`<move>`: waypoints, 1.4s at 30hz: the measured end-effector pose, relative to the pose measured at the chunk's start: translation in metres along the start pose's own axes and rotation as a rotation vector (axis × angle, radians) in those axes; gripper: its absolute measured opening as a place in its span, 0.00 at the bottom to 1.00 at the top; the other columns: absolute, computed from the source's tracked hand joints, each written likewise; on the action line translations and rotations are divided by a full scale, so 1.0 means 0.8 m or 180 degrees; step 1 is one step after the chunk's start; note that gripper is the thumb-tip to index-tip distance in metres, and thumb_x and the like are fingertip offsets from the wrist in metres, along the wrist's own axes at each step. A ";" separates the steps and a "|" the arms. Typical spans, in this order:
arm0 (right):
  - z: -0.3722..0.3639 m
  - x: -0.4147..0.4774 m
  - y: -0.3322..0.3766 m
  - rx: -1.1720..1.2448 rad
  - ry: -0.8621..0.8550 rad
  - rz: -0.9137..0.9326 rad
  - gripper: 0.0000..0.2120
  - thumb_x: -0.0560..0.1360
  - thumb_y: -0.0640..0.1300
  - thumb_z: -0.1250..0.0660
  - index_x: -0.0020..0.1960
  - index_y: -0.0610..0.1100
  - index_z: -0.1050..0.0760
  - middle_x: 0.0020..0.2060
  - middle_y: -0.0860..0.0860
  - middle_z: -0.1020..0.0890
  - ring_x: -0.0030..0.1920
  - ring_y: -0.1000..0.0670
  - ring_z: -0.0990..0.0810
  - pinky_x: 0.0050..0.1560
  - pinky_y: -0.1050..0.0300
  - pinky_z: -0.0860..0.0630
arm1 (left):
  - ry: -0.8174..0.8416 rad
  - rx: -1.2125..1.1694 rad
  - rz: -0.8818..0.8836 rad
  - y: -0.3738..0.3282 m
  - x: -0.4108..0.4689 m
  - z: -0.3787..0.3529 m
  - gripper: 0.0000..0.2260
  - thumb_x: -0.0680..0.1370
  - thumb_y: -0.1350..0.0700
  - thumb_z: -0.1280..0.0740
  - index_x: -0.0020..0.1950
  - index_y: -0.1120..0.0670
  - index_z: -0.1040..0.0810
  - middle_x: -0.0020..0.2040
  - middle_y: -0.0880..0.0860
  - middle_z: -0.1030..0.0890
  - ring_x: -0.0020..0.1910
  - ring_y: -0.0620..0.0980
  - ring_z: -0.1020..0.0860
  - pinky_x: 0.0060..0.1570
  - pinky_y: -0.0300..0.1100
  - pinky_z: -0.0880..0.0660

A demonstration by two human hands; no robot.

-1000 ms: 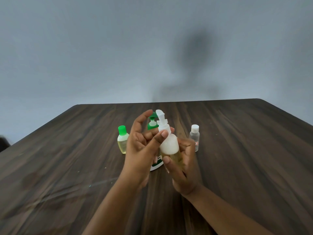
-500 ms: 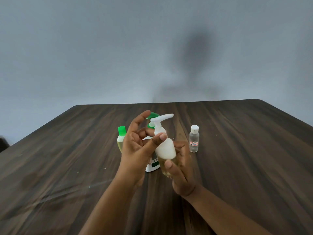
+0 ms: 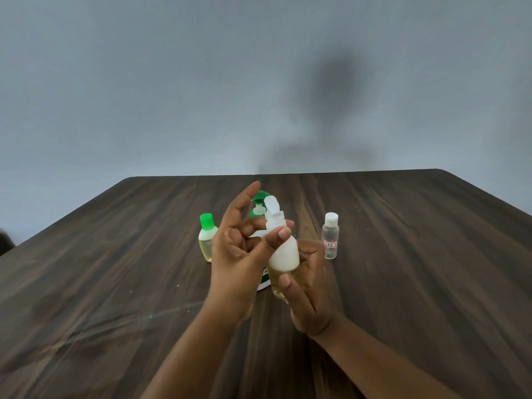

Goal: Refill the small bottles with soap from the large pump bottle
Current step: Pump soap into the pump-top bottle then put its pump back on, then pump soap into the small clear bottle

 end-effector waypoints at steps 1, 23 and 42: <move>0.000 -0.001 0.000 0.0053 0.0006 0.0019 0.13 0.80 0.61 0.42 0.62 0.61 0.36 0.55 0.70 0.26 0.51 0.65 0.22 0.46 0.73 0.26 | 0.0133 -0.0056 -0.0058 -0.002 -0.001 -0.004 0.31 0.64 0.52 0.21 0.65 0.45 0.28 0.46 0.57 0.15 0.47 0.52 0.16 0.45 0.44 0.20; 0.082 0.009 -0.022 -0.1134 -0.1479 0.0354 0.08 0.79 0.47 0.43 0.58 0.49 0.32 0.43 0.55 0.26 0.38 0.58 0.28 0.39 0.63 0.28 | -0.1135 0.0850 -0.0495 -0.022 0.017 0.165 0.08 0.71 0.55 0.31 0.49 0.54 0.22 0.48 0.50 0.17 0.39 0.39 0.20 0.34 0.27 0.27; 0.128 0.007 -0.142 -0.2242 -0.1048 -0.1842 0.16 0.77 0.40 0.32 0.63 0.41 0.31 0.58 0.47 0.23 0.52 0.51 0.26 0.49 0.59 0.33 | -0.1522 0.1482 -0.0069 0.072 0.037 0.243 0.16 0.72 0.61 0.28 0.60 0.58 0.22 0.49 0.53 0.18 0.38 0.40 0.22 0.32 0.34 0.23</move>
Point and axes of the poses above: each hand's wrist, its own x-axis towards the middle knuckle, its own z-axis out of the back of the hand, y = z × x, the point moved 8 cm from there along x, towards the middle knuckle
